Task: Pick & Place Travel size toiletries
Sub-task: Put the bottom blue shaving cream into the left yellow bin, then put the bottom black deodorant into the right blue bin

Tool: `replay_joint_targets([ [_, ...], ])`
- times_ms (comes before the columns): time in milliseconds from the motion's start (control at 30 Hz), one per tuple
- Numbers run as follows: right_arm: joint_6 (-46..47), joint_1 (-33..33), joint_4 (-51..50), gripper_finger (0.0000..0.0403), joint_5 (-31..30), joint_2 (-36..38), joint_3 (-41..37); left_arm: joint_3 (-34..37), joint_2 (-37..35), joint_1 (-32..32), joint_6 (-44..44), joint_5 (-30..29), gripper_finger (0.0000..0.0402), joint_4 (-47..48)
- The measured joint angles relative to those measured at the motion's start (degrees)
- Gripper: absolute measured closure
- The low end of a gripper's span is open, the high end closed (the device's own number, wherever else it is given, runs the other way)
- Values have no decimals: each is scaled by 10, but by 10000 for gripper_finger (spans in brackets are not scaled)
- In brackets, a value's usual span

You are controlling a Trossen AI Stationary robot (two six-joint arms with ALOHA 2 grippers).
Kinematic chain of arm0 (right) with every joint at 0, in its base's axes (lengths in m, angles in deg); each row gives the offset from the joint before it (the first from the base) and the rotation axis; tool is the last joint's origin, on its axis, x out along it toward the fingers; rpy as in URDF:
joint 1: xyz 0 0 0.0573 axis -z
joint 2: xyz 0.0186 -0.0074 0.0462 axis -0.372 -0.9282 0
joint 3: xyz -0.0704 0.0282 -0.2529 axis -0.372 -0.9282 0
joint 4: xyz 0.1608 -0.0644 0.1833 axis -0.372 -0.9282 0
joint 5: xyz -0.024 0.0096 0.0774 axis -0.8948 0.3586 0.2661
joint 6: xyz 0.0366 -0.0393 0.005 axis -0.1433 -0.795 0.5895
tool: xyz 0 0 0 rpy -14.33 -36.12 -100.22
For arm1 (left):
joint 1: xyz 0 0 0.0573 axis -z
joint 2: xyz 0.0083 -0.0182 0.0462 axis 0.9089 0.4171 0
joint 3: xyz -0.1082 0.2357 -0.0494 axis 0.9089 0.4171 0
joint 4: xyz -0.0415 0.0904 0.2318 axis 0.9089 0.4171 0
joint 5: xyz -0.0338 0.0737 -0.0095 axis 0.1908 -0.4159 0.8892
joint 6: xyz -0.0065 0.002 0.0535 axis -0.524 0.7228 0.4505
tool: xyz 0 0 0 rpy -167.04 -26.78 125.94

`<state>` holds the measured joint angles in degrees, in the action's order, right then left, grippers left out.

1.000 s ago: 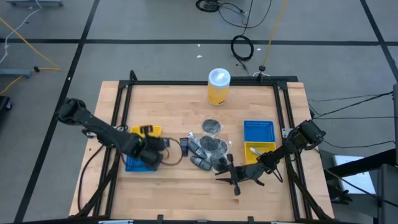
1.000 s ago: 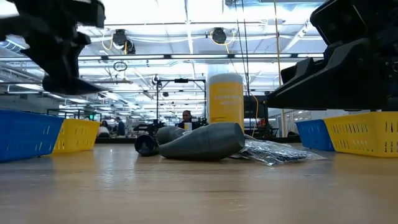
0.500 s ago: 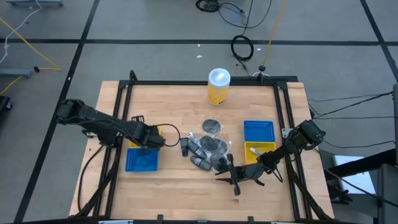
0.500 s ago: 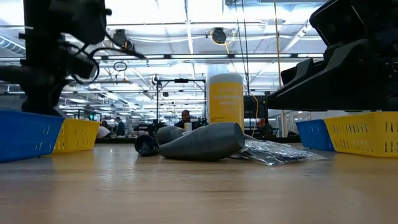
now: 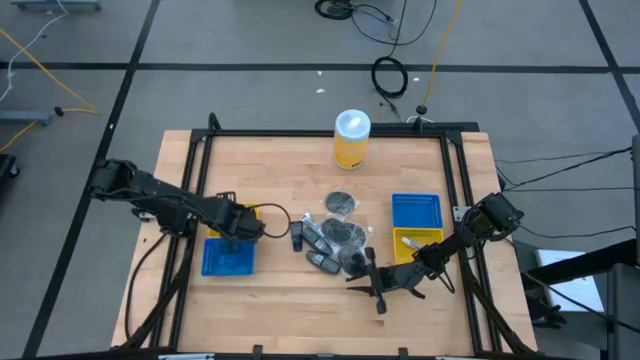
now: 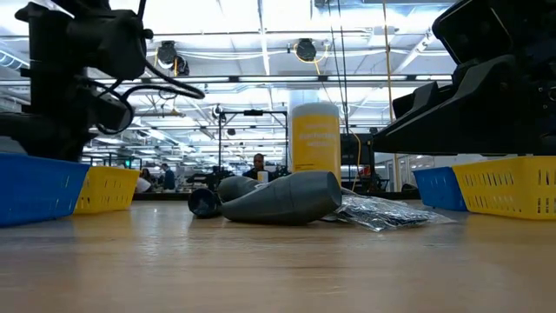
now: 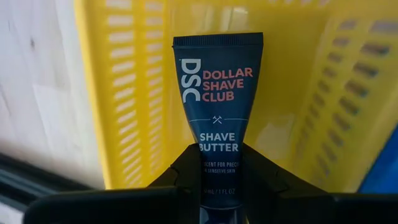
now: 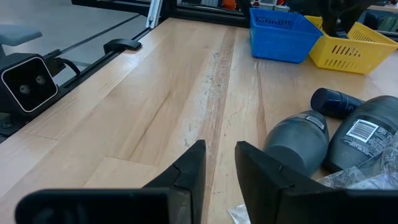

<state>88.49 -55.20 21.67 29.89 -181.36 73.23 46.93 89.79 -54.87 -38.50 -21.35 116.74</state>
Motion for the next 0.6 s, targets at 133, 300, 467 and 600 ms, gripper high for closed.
replay_joint_targets([
  [133,0,0,0,326,0,0,0,0,0,2,-2,-4,300,-16],
  [300,0,0,0,326,0,0,0,0,0,-4,-10,-18,234,-25],
  [467,0,0,0,326,0,0,0,-10,0,-14,-27,-1,174,-13],
  [600,0,0,0,326,0,0,0,-48,0,-16,-64,4,146,36],
])
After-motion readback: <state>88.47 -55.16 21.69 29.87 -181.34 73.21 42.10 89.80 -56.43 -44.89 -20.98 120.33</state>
